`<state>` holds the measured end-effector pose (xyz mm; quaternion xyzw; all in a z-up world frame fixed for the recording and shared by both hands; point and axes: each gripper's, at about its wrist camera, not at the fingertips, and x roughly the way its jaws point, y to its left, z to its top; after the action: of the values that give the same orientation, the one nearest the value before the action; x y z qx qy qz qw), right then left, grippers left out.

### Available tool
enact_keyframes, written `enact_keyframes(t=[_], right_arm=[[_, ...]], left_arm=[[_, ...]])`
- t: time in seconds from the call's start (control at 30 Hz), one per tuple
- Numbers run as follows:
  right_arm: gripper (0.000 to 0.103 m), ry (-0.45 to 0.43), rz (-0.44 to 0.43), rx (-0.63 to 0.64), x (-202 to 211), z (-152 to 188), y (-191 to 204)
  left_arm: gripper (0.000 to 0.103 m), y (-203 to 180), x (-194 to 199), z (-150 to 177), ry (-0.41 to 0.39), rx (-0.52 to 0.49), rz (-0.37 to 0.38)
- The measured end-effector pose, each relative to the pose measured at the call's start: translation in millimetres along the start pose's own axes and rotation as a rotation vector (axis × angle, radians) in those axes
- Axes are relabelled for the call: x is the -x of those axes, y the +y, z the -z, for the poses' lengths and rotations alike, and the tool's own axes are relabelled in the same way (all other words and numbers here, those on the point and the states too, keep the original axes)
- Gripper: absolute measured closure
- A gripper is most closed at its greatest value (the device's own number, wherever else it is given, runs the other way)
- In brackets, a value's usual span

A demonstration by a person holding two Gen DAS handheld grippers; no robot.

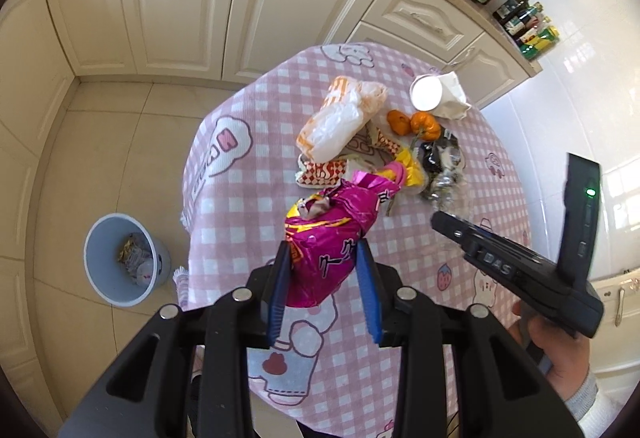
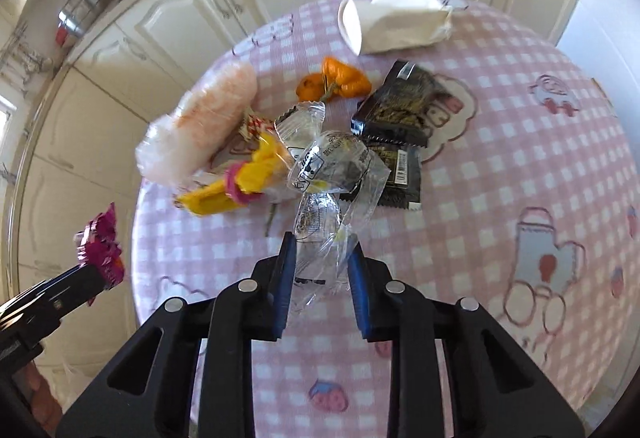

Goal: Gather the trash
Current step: 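Carry both wrappers over the bin and open both tools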

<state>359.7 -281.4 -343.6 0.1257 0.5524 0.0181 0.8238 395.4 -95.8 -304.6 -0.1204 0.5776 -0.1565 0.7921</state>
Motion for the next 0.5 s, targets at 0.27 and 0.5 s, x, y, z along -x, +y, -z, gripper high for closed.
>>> enact_keyframes(t=[0.27, 0.5], right_arm=[[0.079, -0.070, -0.042, 0.023, 46, 5, 58], [0.079, 0.015, -0.179, 0.133, 13, 20, 173]], left_arm=[[0.072, 40, 36, -5, -0.027, -0.024, 0.027], [0.072, 127, 76, 6, -0.054, 0.067, -0.039]])
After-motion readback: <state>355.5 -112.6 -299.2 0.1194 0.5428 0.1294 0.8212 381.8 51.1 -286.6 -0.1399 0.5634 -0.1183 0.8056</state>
